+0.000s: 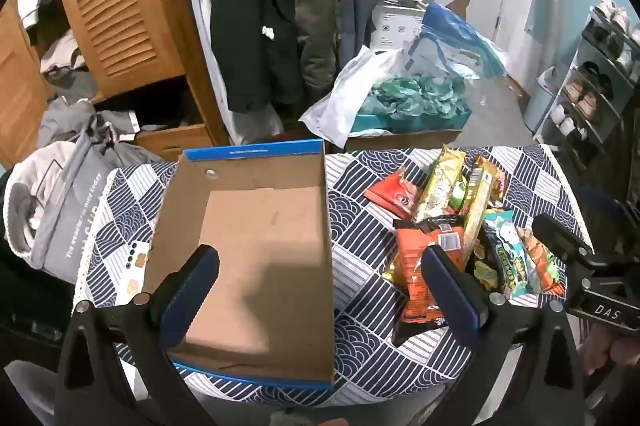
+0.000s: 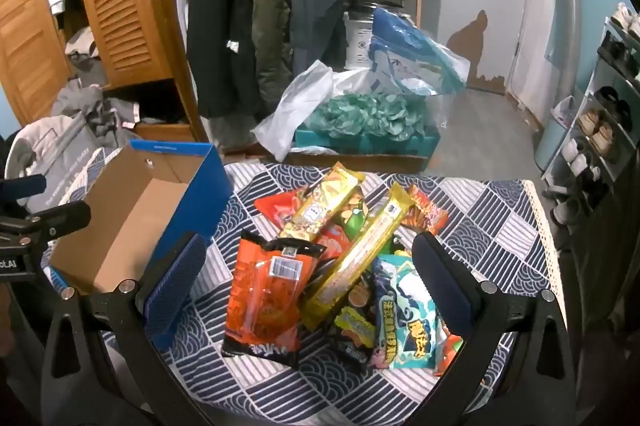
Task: Organize snacks
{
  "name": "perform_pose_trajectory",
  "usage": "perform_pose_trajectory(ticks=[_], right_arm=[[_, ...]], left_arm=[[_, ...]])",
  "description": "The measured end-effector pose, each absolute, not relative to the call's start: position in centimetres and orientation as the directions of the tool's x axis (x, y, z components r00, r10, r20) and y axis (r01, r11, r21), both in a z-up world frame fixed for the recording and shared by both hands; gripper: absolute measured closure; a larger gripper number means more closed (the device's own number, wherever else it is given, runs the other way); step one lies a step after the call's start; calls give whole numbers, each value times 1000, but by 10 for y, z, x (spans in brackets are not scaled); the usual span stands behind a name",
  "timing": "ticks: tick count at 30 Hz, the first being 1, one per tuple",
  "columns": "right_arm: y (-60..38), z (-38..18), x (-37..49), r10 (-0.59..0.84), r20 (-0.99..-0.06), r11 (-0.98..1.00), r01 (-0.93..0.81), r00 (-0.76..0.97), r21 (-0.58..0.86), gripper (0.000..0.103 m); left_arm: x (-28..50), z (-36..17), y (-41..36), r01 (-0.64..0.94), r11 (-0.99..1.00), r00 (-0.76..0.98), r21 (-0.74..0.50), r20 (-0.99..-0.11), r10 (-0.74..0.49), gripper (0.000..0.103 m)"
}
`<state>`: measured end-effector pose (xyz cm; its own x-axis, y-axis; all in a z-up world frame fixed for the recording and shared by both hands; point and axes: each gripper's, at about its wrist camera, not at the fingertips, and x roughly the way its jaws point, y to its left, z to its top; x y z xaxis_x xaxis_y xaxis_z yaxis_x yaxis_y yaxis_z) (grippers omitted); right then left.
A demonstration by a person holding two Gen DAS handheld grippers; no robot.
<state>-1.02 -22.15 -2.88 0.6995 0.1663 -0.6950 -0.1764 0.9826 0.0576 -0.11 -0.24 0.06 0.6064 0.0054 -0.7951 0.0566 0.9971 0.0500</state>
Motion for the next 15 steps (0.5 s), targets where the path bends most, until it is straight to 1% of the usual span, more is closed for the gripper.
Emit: perform_pose_trajectory(ticks=[15], right_arm=[[-223,-30,-10,169,-695,982,-178,699,59,2]], left_arm=[[-2,1,-2,52,998,610,39,-792,-1,1]])
